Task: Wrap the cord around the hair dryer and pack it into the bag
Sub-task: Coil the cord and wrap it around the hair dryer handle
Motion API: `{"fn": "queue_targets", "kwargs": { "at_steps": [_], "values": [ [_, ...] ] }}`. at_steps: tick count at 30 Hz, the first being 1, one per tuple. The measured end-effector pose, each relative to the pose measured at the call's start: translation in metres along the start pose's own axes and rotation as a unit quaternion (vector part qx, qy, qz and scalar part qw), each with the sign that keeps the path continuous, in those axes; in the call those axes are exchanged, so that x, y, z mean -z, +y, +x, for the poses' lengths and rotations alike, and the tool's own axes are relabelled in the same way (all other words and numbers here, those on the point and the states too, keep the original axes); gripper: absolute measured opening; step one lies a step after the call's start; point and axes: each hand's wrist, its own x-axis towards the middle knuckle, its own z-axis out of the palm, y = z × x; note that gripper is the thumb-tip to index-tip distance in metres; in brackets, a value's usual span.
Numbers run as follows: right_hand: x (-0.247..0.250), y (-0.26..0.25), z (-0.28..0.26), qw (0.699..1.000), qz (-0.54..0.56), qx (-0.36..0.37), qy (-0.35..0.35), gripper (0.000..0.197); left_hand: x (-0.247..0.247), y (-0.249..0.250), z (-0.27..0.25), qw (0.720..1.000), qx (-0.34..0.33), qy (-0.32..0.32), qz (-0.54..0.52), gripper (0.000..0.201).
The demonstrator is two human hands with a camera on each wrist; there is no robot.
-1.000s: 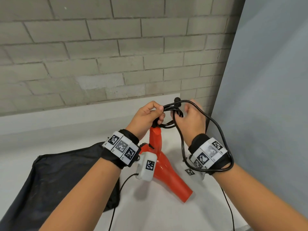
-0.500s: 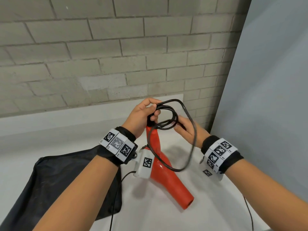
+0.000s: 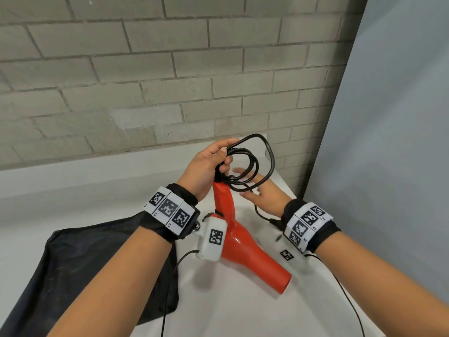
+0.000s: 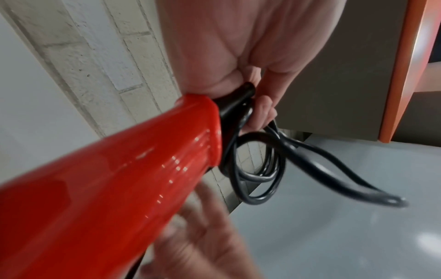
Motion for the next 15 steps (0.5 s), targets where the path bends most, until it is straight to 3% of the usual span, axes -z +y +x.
{"fn": "queue_targets", "kwargs": {
  "at_steps": [3,6,9,12,15],
  "values": [
    [-0.006,-0.022,0.010,0.991,0.125,0.043,0.011,0.030,-0.003,0.000,0.002,1.000,0.001,0.007,-0.001,0.032],
    [-0.008,-0.015,0.017,0.998,0.046,-0.009,0.035,0.017,-0.003,0.001,0.002,1.000,0.004,0.008,0.007,0.032],
    [-0.007,0.008,0.024,0.994,-0.047,-0.078,0.067,0.017,0.000,0.003,0.000,1.000,0.019,0.002,-0.008,0.033],
    [-0.008,0.033,0.029,0.973,-0.078,-0.215,0.001,0.015,0.004,0.004,-0.002,0.999,0.029,-0.007,-0.031,0.033],
    [-0.012,0.046,0.024,0.939,-0.175,-0.283,-0.084,0.023,0.008,0.004,-0.002,0.999,0.028,0.004,-0.036,0.032]
  ]
}}
